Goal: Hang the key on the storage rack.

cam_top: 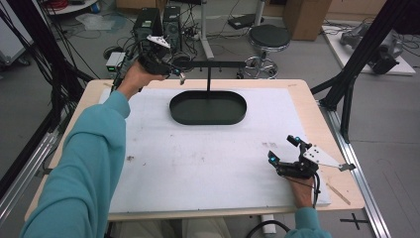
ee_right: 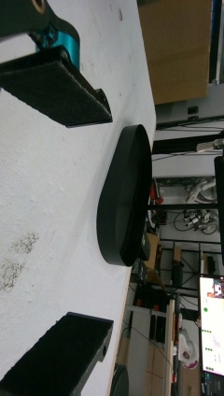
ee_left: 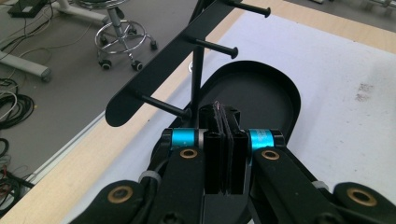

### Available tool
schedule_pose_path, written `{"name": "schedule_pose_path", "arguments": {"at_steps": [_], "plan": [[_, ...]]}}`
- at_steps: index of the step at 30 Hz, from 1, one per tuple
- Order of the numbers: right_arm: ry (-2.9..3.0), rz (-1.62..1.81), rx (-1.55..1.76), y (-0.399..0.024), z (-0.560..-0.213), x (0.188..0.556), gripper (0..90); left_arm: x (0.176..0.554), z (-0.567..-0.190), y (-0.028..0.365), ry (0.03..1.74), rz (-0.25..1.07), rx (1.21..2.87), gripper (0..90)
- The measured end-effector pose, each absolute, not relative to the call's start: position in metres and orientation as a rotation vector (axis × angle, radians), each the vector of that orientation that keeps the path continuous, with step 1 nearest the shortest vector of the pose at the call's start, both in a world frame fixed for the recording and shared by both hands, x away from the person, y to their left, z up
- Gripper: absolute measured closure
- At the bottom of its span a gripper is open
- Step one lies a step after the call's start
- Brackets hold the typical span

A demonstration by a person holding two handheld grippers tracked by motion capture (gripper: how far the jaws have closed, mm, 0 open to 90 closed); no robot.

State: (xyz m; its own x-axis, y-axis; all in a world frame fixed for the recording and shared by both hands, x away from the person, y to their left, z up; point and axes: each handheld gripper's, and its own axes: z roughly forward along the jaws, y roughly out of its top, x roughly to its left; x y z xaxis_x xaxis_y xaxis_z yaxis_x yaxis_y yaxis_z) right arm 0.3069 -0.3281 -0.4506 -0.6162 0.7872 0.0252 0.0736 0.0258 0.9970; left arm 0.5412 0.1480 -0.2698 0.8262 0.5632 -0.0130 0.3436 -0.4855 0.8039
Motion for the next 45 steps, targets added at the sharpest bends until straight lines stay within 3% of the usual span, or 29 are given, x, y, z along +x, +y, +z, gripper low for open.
{"name": "schedule_pose_path", "arguments": {"at_steps": [45], "plan": [[1.743,1.637,0.874,-0.3289,-0.4505,0.3076,2.4,0.5497,-0.2739,0.148,0.754,0.386,2.104,88.3]]}}
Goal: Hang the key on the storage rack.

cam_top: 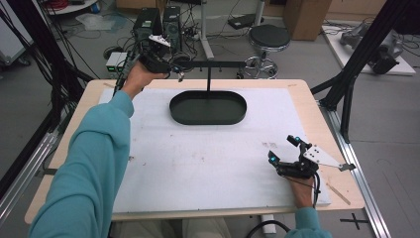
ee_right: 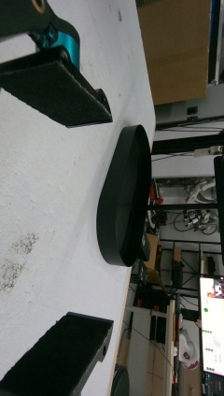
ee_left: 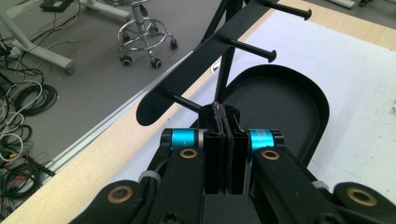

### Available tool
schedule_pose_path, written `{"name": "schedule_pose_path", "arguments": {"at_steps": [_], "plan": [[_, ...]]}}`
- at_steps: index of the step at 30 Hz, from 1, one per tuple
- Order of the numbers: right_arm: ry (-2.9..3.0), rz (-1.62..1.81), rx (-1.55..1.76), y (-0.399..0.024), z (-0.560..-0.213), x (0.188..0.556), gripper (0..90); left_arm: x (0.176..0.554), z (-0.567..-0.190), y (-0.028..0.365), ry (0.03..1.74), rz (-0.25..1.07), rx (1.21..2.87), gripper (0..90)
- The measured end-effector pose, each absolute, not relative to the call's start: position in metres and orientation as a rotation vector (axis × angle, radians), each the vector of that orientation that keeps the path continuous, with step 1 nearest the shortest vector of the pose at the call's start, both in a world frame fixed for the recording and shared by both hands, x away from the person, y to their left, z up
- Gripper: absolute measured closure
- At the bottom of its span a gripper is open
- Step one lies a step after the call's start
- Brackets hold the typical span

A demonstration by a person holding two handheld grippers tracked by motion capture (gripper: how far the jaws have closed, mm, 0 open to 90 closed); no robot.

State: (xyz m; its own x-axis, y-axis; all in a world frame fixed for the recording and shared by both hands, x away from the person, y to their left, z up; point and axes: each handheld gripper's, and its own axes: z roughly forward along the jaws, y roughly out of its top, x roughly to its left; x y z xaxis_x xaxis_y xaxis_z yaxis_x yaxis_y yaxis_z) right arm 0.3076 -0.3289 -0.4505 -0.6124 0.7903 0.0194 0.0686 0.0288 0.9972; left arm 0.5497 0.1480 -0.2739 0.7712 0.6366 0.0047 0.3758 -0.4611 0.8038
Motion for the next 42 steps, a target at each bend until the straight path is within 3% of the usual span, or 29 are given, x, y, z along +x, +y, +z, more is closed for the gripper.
{"name": "schedule_pose_path", "arguments": {"at_steps": [32,38,40,42], "plan": [[1.741,1.642,0.874,-0.329,-0.451,0.308,2.4,0.564,-0.283,0.15,0.821,0.486,2.007,87.8],[1.741,1.643,0.876,-0.329,-0.451,0.308,2.4,0.561,-0.278,0.156,0.778,0.535,1.954,45.8],[1.741,1.643,0.876,-0.329,-0.451,0.308,2.4,0.555,-0.275,0.161,0.766,0.542,1.907,38.0],[1.747,1.639,0.881,-0.329,-0.45,0.307,2.4,0.548,-0.272,0.166,0.746,0.503,1.871,24.0]]}}
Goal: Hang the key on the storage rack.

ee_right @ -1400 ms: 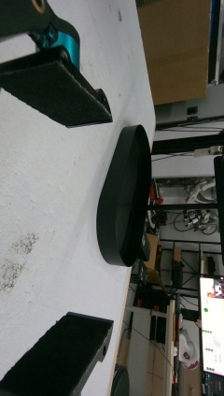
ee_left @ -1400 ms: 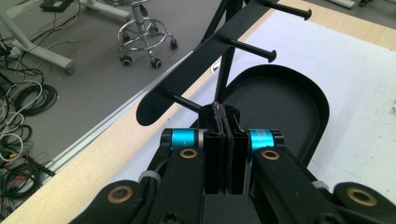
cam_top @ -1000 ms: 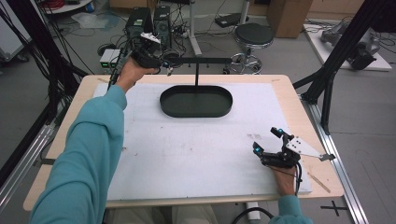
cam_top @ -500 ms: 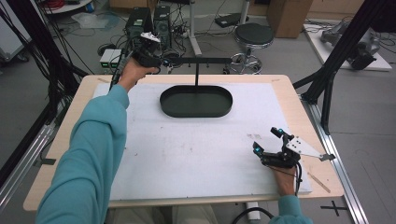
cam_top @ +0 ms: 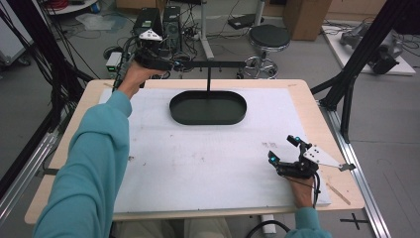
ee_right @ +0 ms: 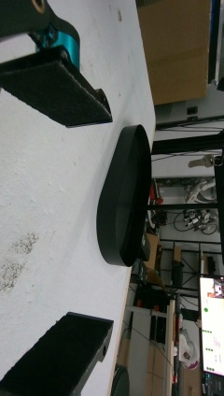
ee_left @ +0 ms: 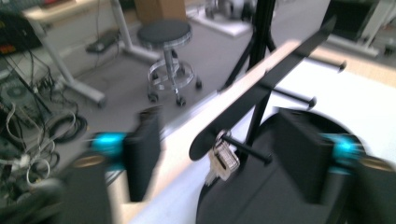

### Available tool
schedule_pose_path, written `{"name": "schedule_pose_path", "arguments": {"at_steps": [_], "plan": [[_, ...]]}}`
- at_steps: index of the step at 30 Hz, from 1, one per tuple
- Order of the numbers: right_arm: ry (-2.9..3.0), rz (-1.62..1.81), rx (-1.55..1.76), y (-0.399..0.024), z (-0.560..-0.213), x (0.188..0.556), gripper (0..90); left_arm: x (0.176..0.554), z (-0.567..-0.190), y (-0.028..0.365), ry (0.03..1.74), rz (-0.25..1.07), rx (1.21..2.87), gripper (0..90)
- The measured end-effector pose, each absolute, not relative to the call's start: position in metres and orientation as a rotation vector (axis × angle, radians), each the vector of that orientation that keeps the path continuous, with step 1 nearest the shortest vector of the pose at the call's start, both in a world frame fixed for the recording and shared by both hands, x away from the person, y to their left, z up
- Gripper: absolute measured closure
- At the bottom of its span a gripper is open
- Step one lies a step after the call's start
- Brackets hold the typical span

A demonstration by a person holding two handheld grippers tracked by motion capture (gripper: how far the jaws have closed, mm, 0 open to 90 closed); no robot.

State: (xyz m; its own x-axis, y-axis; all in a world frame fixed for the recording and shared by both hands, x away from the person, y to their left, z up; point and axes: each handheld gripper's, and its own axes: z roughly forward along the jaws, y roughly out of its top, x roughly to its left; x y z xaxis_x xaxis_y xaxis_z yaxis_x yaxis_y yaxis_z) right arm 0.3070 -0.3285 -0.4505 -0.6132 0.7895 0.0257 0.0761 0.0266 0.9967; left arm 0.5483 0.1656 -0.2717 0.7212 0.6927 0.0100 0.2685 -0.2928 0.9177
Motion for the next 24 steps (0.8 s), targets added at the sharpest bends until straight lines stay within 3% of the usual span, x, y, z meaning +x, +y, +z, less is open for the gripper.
{"name": "schedule_pose_path", "arguments": {"at_steps": [4,5,14,24], "plan": [[1.746,1.639,0.883,-0.328,-0.451,0.307,2.4,0.529,-0.268,0.174,0.724,0.526,1.808,2.9],[1.743,1.636,0.878,-0.329,-0.451,0.307,2.4,0.523,-0.268,0.177,0.706,0.531,1.796,1.7],[1.755,1.644,0.888,-0.329,-0.45,0.307,2.4,0.46,-0.273,0.207,0.628,0.62,1.748,1.7],[1.749,1.64,0.879,-0.329,-0.45,0.308,2.4,0.369,-0.327,0.241,0.623,0.611,1.68,1.7]]}}
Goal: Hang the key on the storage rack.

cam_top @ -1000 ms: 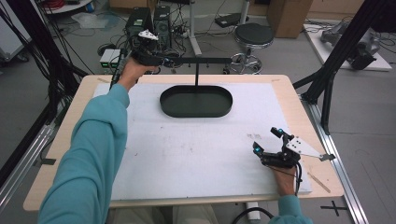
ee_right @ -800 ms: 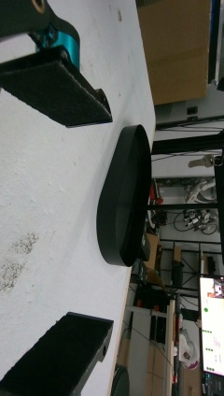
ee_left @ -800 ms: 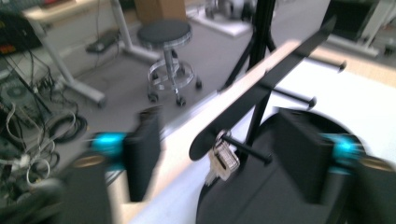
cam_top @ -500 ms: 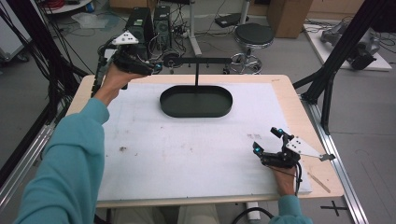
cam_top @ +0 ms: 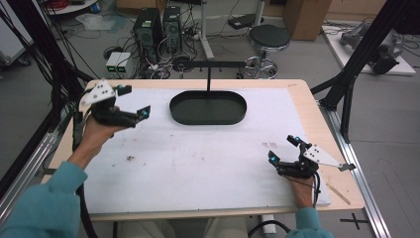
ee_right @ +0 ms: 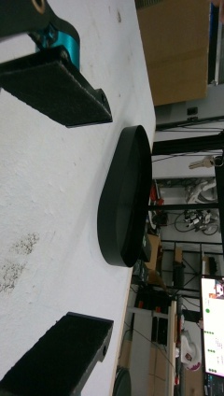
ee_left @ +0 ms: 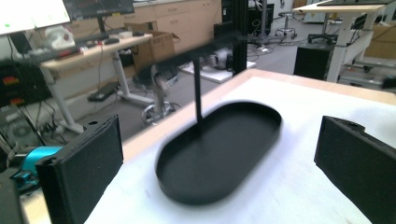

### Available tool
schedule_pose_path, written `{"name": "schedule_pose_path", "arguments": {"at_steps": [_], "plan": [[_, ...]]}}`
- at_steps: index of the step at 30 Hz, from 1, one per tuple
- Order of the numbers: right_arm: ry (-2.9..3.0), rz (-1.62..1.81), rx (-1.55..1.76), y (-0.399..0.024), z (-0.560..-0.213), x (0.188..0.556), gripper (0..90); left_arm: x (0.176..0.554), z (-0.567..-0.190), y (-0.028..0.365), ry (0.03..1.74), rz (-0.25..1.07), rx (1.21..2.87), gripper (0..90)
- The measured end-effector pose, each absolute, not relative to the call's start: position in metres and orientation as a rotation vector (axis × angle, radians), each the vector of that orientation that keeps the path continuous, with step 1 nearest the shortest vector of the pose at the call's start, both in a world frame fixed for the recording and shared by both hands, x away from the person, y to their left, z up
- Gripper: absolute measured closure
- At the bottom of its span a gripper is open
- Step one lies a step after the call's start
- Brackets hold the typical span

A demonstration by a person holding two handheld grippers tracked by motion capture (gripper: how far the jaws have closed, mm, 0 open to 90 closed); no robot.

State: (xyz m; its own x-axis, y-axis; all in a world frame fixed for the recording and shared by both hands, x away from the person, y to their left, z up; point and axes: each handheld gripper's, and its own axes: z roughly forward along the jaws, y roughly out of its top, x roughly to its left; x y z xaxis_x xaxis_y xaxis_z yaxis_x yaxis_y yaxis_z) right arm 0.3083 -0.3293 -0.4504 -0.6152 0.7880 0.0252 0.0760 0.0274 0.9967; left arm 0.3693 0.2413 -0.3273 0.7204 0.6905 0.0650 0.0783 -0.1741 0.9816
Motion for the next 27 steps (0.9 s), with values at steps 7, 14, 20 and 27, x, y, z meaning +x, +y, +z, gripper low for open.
{"name": "schedule_pose_path", "arguments": {"at_steps": [7,14,20,27], "plan": [[1.755,1.635,0.877,-0.328,-0.45,0.307,2.4,0.313,-0.379,0.262,0.68,0.655,1.607,1.6],[1.752,1.632,0.877,-0.328,-0.45,0.307,2.4,0.275,-0.427,0.279,0.737,0.624,1.511,1.7],[1.751,1.631,0.874,-0.328,-0.45,0.307,2.4,0.267,-0.448,0.286,0.746,0.634,1.498,1.7],[1.752,1.628,0.876,-0.328,-0.45,0.307,2.4,0.263,-0.455,0.287,0.724,0.652,1.472,1.7]]}}
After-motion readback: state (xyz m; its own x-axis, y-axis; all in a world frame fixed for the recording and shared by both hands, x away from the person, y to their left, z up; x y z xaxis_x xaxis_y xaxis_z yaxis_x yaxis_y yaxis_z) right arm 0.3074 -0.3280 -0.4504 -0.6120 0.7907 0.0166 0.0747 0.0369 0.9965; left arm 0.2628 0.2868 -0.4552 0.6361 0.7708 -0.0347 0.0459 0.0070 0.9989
